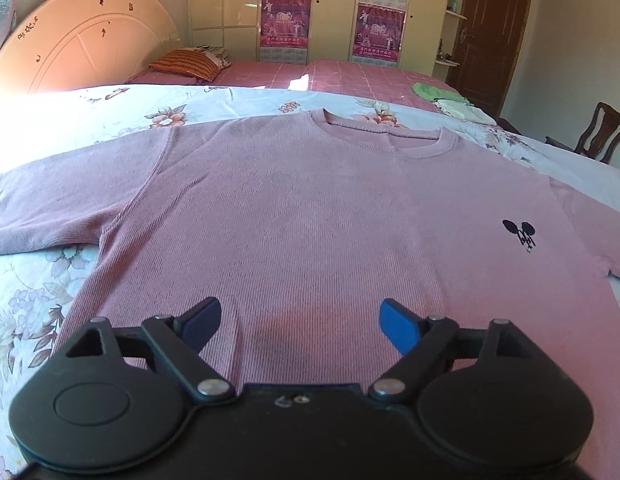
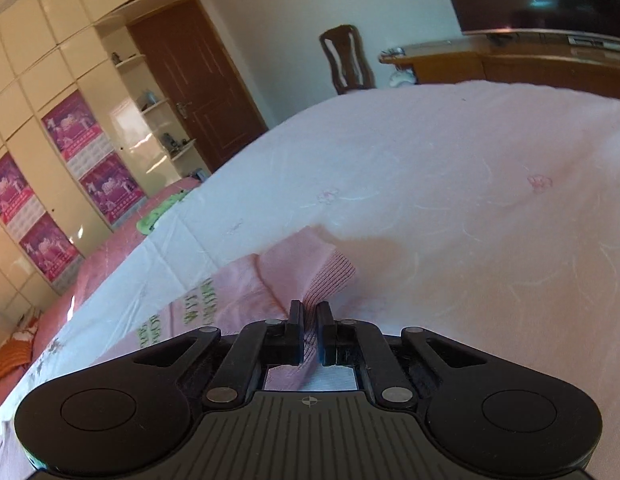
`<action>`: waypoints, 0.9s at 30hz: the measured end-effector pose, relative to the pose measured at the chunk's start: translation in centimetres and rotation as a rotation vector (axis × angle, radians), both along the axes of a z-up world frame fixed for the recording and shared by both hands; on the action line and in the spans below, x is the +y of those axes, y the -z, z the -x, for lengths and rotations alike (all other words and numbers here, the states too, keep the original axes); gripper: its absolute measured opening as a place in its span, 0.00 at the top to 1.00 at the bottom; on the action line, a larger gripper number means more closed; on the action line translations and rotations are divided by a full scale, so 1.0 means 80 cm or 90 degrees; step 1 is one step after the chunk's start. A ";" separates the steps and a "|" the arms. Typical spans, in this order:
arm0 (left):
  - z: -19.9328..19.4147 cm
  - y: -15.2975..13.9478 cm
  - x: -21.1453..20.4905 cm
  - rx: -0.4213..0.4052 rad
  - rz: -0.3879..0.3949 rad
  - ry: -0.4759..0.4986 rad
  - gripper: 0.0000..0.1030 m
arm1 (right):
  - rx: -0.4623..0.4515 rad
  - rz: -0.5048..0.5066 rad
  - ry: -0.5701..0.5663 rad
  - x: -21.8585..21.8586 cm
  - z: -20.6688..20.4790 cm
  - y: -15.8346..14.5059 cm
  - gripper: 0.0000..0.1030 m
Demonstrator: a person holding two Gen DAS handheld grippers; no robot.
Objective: Fold small clothes
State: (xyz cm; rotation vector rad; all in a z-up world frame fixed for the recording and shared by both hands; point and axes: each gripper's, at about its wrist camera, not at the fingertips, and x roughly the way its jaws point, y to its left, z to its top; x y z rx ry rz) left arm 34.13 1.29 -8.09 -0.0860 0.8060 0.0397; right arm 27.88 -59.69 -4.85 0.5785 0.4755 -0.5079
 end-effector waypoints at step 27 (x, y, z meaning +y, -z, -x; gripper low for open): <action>0.017 -0.009 0.187 -0.021 0.101 -0.051 0.42 | 0.019 0.213 -0.478 0.593 -0.082 0.014 0.96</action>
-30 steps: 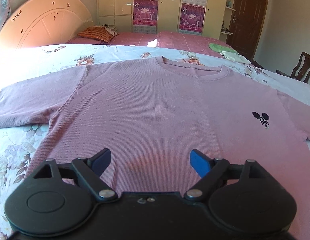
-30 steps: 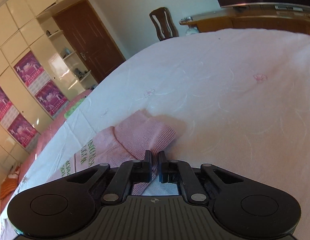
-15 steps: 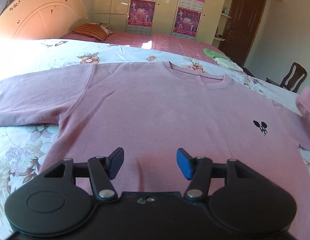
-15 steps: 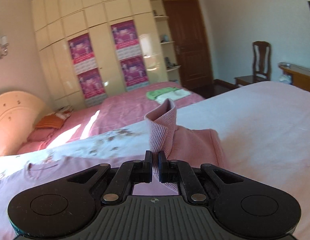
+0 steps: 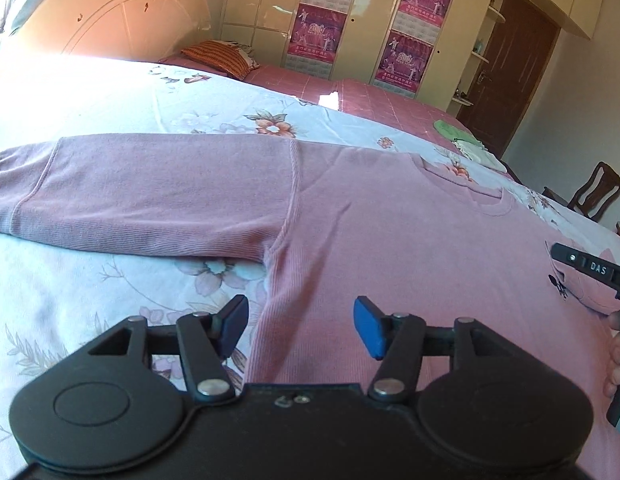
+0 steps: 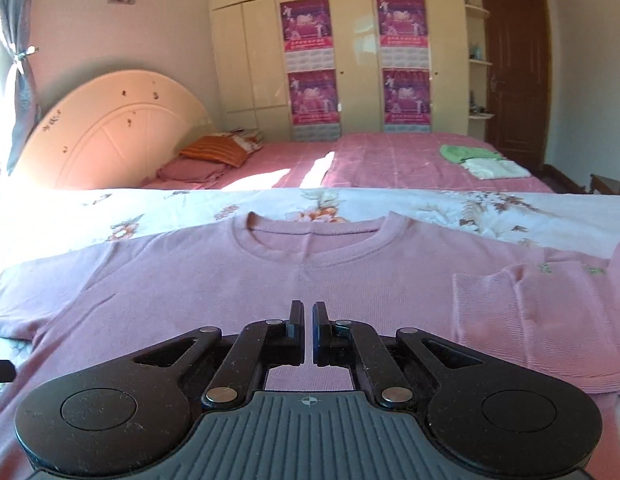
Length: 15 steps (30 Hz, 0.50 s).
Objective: Fold small clothes
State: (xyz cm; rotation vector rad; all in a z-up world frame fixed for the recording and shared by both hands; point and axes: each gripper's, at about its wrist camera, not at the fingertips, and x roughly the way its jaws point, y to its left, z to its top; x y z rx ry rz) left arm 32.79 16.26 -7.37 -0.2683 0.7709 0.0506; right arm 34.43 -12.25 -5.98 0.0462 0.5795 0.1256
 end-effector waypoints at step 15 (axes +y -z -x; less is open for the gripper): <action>-0.034 0.015 -0.018 0.002 0.023 0.038 0.36 | 0.052 0.198 -0.009 -0.084 -0.029 0.069 0.60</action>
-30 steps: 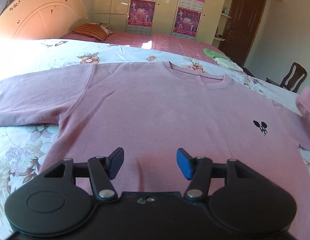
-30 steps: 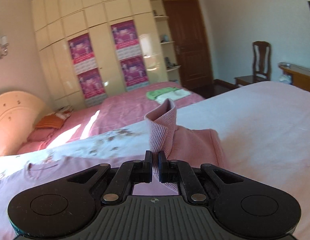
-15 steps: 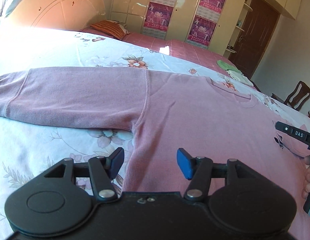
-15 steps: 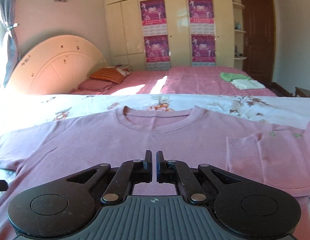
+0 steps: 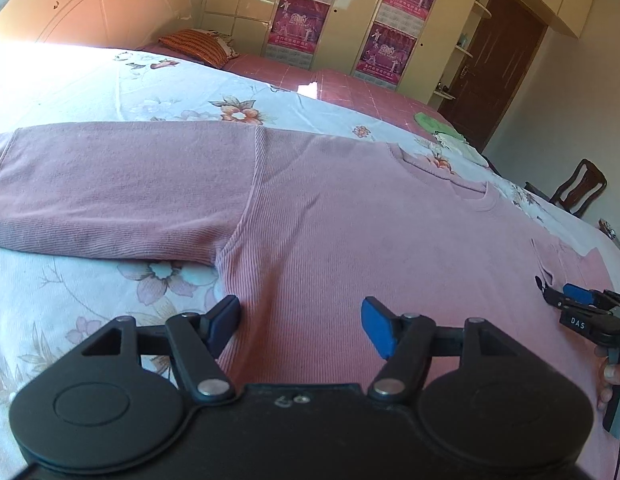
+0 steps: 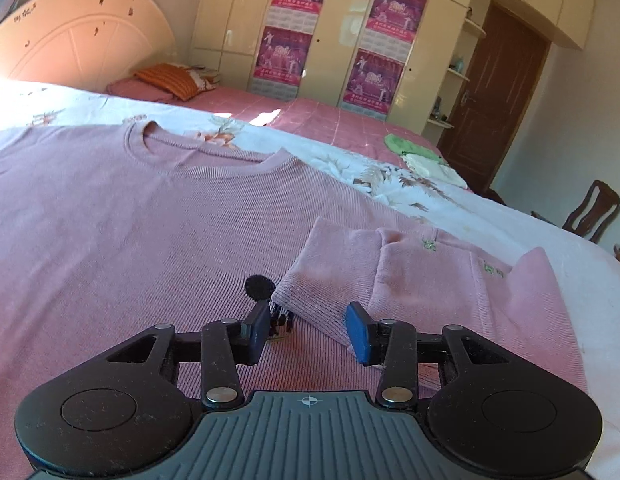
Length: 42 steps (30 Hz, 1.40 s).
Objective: Fold small clothes
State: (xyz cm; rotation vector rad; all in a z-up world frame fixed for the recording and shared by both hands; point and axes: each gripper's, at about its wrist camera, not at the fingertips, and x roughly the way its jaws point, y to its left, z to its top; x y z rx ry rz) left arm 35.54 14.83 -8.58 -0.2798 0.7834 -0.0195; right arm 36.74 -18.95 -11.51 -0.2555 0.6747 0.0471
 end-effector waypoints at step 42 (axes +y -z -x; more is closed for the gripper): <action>-0.145 0.036 -0.180 0.036 0.139 0.149 0.82 | -0.080 -0.243 0.219 -0.115 0.089 -0.037 0.61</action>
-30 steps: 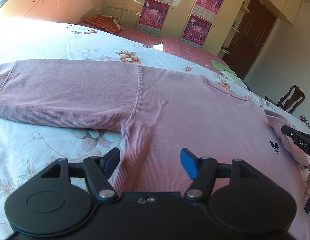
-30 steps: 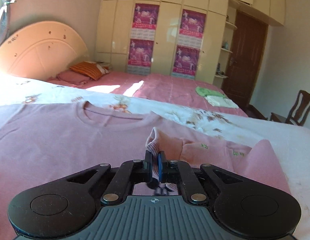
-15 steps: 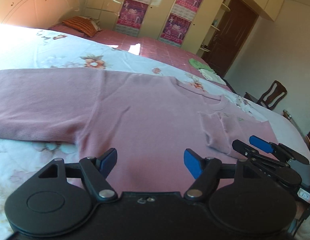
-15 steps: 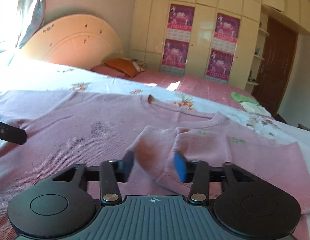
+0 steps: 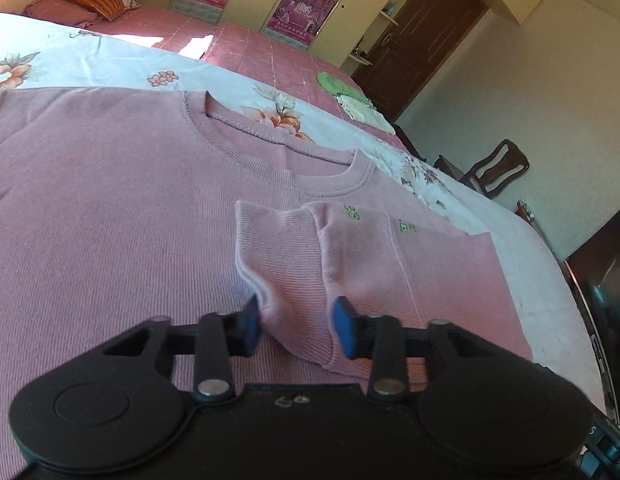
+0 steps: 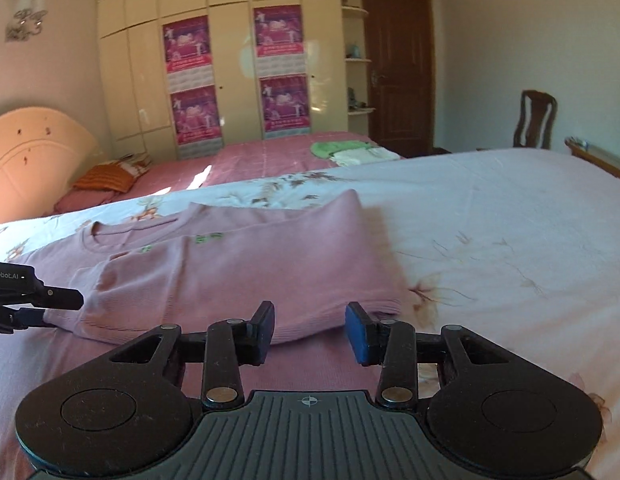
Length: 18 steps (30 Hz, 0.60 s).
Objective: Fold small clothes
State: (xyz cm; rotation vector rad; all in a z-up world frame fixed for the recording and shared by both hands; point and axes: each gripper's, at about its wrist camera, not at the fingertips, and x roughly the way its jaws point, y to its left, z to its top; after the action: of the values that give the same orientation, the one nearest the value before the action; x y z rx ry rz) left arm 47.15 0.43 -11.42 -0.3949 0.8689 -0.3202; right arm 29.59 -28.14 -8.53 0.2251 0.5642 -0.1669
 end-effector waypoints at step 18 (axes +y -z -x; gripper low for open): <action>0.017 -0.005 0.055 -0.050 -0.061 -0.078 0.92 | 0.054 0.020 -0.050 -0.015 -0.024 0.015 0.61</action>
State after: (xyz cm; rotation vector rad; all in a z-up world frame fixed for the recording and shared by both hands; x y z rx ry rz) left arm 45.80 4.86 -11.02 -0.3434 0.7765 -0.1789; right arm 31.51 -29.38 -9.72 0.1656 0.6534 -0.1093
